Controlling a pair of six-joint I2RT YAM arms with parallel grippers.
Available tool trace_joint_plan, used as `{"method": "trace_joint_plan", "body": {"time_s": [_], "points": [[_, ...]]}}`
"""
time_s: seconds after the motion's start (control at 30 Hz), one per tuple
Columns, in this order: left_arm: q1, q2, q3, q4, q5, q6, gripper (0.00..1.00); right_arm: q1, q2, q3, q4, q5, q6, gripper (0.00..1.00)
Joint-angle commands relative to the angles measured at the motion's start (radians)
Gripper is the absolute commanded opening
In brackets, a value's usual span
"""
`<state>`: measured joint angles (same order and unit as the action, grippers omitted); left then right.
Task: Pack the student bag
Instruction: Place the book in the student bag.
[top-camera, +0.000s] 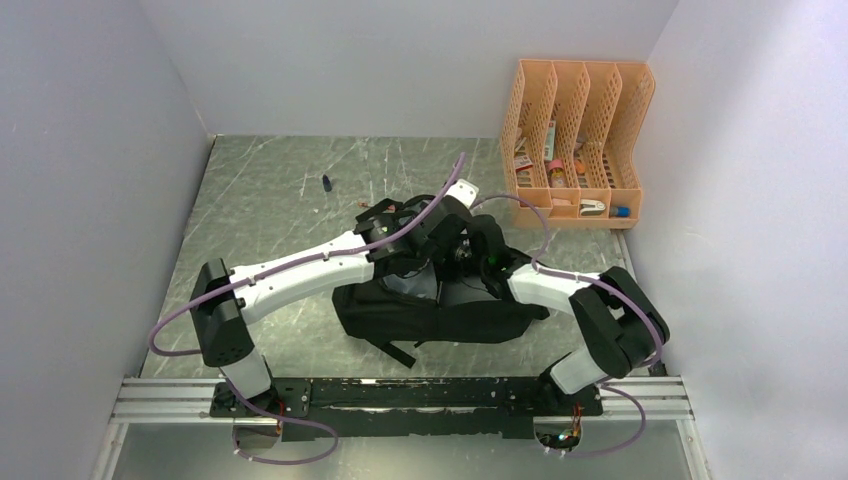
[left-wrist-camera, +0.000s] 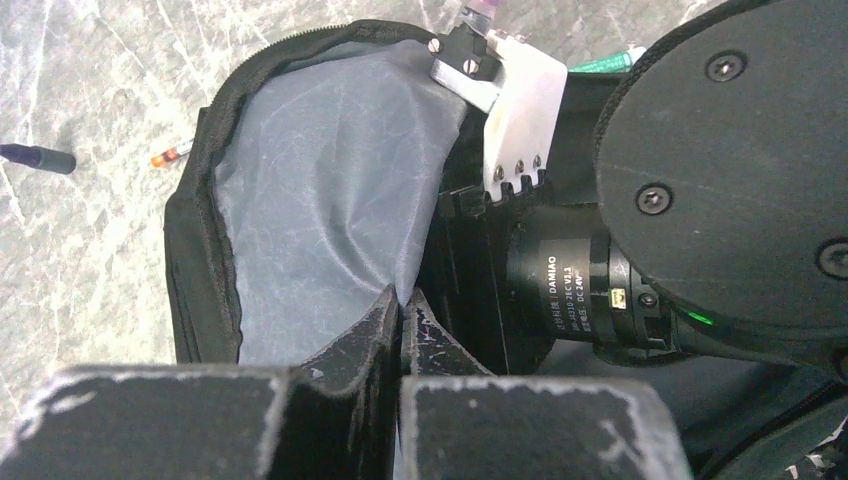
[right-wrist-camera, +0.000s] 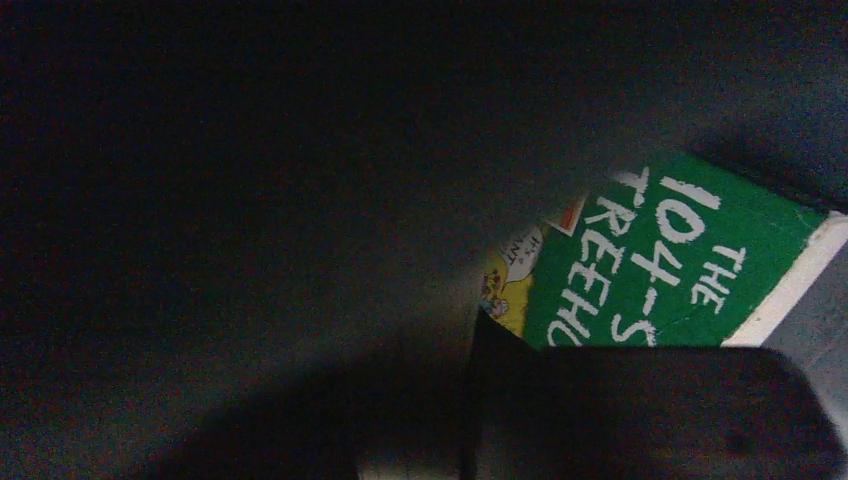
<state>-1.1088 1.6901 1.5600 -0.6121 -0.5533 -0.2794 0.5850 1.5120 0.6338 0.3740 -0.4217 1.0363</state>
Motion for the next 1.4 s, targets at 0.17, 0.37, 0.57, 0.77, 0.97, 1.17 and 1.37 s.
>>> {"method": "trace_joint_plan", "body": {"time_s": [0.17, 0.37, 0.57, 0.77, 0.97, 1.17, 1.37], "points": [[0.000, -0.047, -0.009, 0.088, -0.013, -0.013, 0.05, 0.007, -0.084, 0.028, -0.187, 0.169, -0.128, 0.59], [0.000, -0.041, -0.021, 0.095, -0.011, -0.010, 0.05, 0.006, -0.188, 0.045, -0.288, 0.248, -0.176, 0.70], [0.000, -0.037, -0.029, 0.092, -0.010, -0.017, 0.05, 0.004, -0.261, 0.083, -0.462, 0.345, -0.235, 0.77], [0.000, -0.041, -0.041, 0.096, -0.014, -0.016, 0.05, -0.001, -0.339, 0.129, -0.677, 0.526, -0.282, 0.78], [0.000, -0.041, -0.066, 0.147, 0.047, 0.002, 0.05, -0.005, -0.515, 0.165, -0.776, 0.779, -0.305, 0.77], [0.001, -0.020, -0.063, 0.181, 0.192, -0.008, 0.62, -0.007, -0.674, 0.160, -0.728, 0.883, -0.313, 0.76], [0.092, -0.081, -0.125, 0.248, 0.317, -0.076, 0.76, -0.007, -0.680, 0.179, -0.725, 0.827, -0.365, 0.76]]}}
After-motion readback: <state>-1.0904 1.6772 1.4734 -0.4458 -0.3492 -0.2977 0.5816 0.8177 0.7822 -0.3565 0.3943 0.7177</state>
